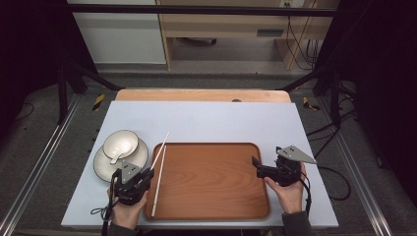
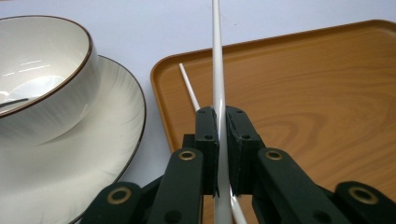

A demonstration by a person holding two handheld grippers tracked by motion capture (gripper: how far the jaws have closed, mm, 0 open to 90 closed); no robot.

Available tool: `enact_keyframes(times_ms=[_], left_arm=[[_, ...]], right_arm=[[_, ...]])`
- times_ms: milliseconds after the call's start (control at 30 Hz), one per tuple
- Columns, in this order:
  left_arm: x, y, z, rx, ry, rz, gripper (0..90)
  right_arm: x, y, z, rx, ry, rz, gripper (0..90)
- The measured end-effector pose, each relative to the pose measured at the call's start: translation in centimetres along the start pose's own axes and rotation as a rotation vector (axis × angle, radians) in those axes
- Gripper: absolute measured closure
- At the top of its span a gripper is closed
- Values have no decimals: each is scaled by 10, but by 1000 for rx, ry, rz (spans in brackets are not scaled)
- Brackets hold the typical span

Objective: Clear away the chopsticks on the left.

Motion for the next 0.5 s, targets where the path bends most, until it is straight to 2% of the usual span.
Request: enact_keyframes(times_ms=[33,100,233,400,500], left_arm=[[1,0,0,4,0,0,837],[2,-1,4,-6,40,18,837],[1,-4,12,-12,73,36,837],[1,-6,16,4,123,78,838],[-2,-6,20,16,132,83,837]], right_arm=[[0,1,0,-1,4,2,74],[1,1,1,0,4,7,75],[1,1,1,1,0,8,74],[0,0,0,4,3,0,75],[0,0,0,5,5,3,75]])
Point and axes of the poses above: each handheld gripper's, and its own axes: y roughly backward along the jaws, x roughly out of its top, z roughly to its right, the point moved 6 cm from there along -y, roughly forward along the jaws, and after that the axes turned 3 degrees about z, right-handed, at the moved point
